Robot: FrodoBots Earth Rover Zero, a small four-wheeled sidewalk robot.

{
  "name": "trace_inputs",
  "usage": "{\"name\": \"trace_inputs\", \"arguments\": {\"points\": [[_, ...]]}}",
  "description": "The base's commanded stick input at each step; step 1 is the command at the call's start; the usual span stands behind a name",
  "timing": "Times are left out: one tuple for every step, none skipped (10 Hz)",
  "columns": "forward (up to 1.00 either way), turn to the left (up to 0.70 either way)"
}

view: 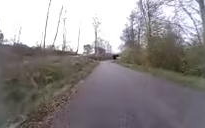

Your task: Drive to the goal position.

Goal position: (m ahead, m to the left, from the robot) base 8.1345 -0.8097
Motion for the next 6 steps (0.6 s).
{"name": "trace_inputs", "arguments": {"points": [[0.70, 0.00], [0.70, 0.00], [0.70, 0.00], [0.70, 0.00], [0.70, 0.00], [0.70, 0.00]]}}
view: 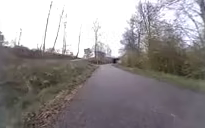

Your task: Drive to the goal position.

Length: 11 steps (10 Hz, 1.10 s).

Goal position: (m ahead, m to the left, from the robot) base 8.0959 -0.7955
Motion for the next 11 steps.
{"name": "trace_inputs", "arguments": {"points": [[0.70, 0.00], [0.70, 0.00], [0.70, 0.00], [0.70, 0.00], [0.70, 0.00], [0.70, 0.00], [0.70, 0.00], [0.70, 0.00], [0.70, 0.00], [0.70, 0.00], [0.70, 0.00]]}}
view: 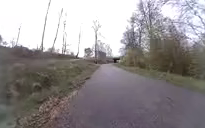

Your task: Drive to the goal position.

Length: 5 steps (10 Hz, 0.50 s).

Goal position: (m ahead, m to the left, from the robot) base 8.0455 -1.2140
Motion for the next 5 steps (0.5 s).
{"name": "trace_inputs", "arguments": {"points": [[0.70, 0.00], [0.70, 0.00], [0.70, 0.00], [0.70, 0.00], [0.70, 0.00]]}}
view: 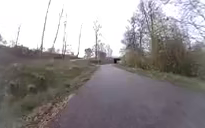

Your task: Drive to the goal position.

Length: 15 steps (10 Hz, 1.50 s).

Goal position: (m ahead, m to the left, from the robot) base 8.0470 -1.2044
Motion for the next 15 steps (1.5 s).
{"name": "trace_inputs", "arguments": {"points": [[0.70, 0.00], [0.70, 0.00], [0.70, 0.00], [0.70, 0.00], [0.70, 0.00], [0.70, 0.00], [0.70, 0.00], [0.70, 0.00], [0.70, 0.00], [0.70, 0.00], [0.70, 0.00], [0.70, 0.00], [0.70, 0.00], [0.70, 0.00], [0.70, 0.00]]}}
